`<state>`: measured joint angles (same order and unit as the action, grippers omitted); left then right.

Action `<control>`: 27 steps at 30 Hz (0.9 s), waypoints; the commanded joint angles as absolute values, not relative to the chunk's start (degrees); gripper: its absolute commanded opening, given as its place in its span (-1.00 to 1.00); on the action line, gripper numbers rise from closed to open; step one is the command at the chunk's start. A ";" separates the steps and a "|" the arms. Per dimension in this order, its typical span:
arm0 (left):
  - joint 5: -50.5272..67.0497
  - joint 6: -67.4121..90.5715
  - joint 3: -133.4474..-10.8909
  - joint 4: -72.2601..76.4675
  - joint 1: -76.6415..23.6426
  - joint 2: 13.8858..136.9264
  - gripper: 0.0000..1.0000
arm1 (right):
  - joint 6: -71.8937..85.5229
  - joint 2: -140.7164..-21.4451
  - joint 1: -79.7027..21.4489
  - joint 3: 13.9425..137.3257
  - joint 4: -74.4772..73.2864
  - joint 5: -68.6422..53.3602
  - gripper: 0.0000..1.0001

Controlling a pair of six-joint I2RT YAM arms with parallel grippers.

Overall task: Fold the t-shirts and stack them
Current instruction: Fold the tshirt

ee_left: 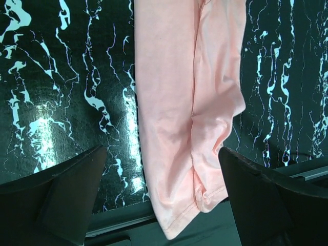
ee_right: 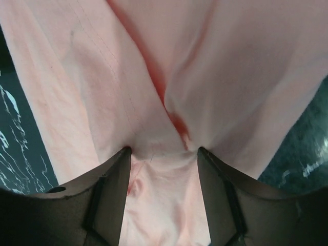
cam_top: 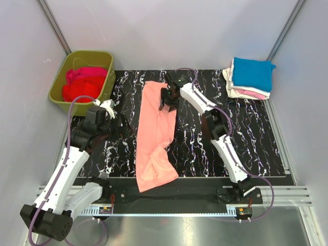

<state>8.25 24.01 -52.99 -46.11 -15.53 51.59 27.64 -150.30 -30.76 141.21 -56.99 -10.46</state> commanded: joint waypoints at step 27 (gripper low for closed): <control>8.70 31.80 -48.00 -41.41 -20.91 51.59 0.93 | 27.78 -123.60 -22.15 122.24 -26.54 -8.62 0.99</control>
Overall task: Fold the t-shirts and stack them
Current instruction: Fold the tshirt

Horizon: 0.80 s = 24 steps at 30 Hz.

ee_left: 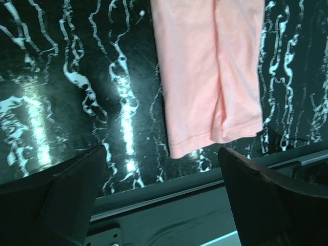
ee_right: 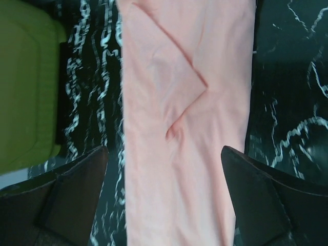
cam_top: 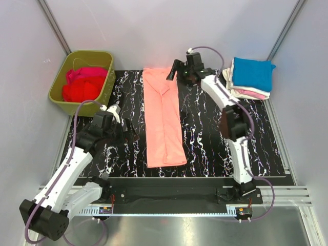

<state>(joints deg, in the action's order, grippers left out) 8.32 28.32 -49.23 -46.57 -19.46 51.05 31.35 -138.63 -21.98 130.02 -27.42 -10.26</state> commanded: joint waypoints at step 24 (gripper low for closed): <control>14.85 48.86 -20.13 -17.40 -27.77 52.47 0.57 | 46.84 -81.73 -32.34 33.67 -9.34 -29.00 0.25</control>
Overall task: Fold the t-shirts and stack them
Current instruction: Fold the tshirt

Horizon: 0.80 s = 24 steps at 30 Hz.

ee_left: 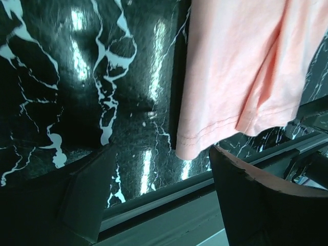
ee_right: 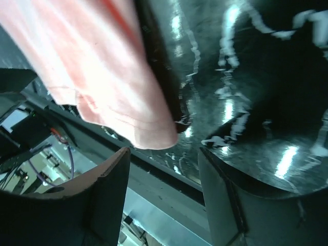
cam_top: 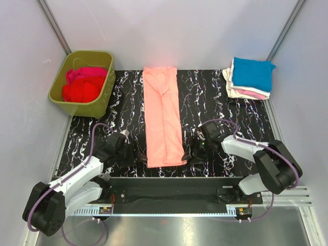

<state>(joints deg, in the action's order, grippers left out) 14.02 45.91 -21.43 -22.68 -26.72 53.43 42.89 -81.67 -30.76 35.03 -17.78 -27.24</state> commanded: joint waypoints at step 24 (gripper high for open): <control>11.60 57.13 -14.41 -12.05 -35.68 53.61 0.25 | 46.67 -88.24 -34.37 36.39 -7.91 -27.86 -0.44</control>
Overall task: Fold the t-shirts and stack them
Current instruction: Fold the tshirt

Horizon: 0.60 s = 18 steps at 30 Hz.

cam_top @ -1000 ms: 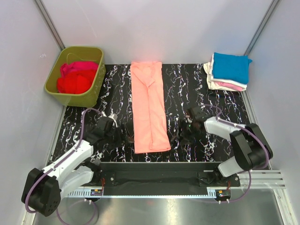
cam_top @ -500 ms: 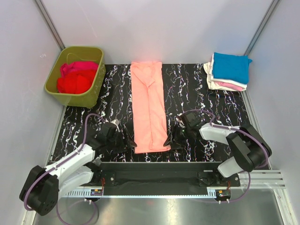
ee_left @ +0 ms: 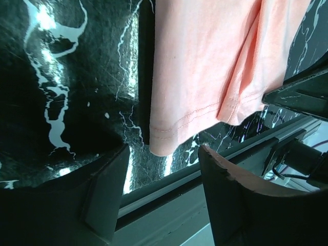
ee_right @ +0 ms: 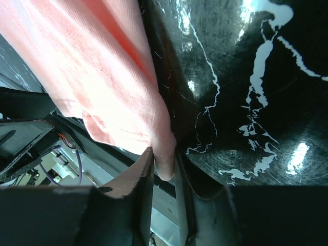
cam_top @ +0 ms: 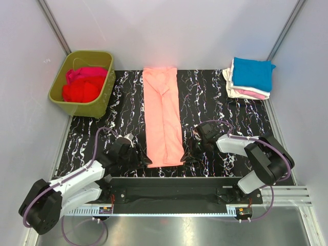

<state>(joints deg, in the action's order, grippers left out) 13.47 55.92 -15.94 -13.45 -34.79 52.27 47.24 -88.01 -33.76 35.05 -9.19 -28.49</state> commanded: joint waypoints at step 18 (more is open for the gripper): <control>6.16 57.04 -21.18 -10.98 -40.78 61.54 -1.00 | 46.67 -86.06 -34.37 36.21 -10.54 -29.18 -1.00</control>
